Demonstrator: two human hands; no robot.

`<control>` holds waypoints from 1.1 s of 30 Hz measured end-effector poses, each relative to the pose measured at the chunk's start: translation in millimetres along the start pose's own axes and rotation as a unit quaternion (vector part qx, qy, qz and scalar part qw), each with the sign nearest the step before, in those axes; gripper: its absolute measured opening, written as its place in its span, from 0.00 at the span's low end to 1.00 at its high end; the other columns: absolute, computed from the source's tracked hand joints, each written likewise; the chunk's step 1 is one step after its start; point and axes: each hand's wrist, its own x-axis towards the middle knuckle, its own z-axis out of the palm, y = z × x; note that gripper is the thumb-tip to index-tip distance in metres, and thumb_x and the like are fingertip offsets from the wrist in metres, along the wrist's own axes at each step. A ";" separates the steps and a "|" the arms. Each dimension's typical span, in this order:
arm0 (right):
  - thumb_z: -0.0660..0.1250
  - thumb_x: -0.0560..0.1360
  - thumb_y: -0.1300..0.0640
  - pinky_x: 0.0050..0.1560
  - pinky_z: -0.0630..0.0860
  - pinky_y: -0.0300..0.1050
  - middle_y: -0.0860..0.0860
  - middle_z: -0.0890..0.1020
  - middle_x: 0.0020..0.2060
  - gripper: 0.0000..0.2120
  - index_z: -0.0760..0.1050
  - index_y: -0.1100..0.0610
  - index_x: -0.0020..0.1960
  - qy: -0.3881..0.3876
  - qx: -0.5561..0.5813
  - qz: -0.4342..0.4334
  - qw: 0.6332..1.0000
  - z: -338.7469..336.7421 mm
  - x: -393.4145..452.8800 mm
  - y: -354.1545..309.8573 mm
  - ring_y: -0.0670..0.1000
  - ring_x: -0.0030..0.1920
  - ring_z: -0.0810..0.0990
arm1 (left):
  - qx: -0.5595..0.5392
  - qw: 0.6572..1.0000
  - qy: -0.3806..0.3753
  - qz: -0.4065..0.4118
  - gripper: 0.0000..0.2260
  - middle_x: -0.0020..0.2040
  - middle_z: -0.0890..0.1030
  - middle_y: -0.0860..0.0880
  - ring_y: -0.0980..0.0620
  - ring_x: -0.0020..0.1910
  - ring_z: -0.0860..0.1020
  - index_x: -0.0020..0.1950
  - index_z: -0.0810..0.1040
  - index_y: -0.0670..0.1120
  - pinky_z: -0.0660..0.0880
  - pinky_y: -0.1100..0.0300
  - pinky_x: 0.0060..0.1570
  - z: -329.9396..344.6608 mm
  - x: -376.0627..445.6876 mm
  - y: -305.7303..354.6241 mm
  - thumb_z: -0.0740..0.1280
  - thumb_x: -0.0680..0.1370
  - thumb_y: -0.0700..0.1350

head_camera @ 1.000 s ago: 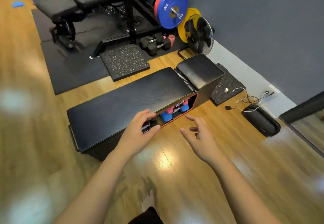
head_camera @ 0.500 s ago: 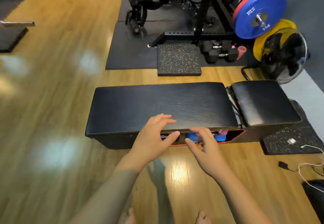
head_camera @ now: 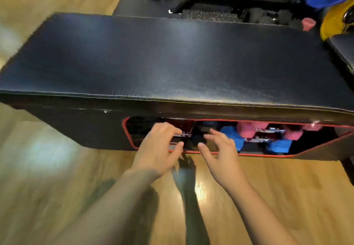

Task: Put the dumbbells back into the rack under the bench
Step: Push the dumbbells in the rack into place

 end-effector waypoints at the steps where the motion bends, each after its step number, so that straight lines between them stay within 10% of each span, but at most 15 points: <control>1: 0.71 0.75 0.47 0.68 0.65 0.51 0.50 0.74 0.69 0.20 0.77 0.53 0.64 0.017 -0.027 -0.007 0.999 14.6 7.6 11.2 0.54 0.68 0.69 | 0.031 0.999 0.026 0.005 0.14 0.55 0.78 0.52 0.50 0.60 0.73 0.60 0.79 0.47 0.74 0.50 0.59 16.1 4.6 -12.4 0.70 0.76 0.47; 9: 0.71 0.67 0.31 0.61 0.68 0.62 0.63 0.64 0.72 0.49 0.58 0.57 0.76 0.157 -0.166 0.030 0.973 81.5 64.6 50.9 0.66 0.65 0.66 | 0.220 0.962 0.158 -0.035 0.30 0.63 0.76 0.40 0.37 0.66 0.71 0.68 0.73 0.43 0.69 0.41 0.68 93.5 30.9 -71.8 0.75 0.71 0.56; 16: 0.75 0.66 0.34 0.60 0.74 0.60 0.63 0.57 0.75 0.54 0.50 0.54 0.78 0.185 -0.106 0.046 0.976 100.3 88.5 55.7 0.68 0.69 0.65 | 0.239 0.930 0.260 -0.106 0.39 0.61 0.74 0.34 0.33 0.63 0.71 0.62 0.65 0.43 0.67 0.35 0.64 104.6 51.7 -81.0 0.78 0.63 0.62; 22: 0.77 0.66 0.38 0.60 0.73 0.59 0.61 0.57 0.74 0.52 0.50 0.52 0.77 0.194 -0.050 0.068 0.977 102.8 94.9 52.8 0.67 0.69 0.65 | 0.101 0.953 0.160 -0.237 0.53 0.77 0.59 0.36 0.36 0.76 0.59 0.80 0.51 0.42 0.62 0.45 0.72 87.7 62.5 -108.2 0.73 0.68 0.67; 33: 0.78 0.67 0.42 0.60 0.74 0.58 0.58 0.57 0.74 0.47 0.52 0.51 0.75 0.202 -0.038 0.079 0.976 103.9 98.0 49.8 0.67 0.69 0.65 | 0.126 0.955 0.118 -0.239 0.43 0.74 0.62 0.37 0.39 0.74 0.61 0.75 0.64 0.40 0.66 0.47 0.71 80.0 67.1 -107.0 0.71 0.71 0.66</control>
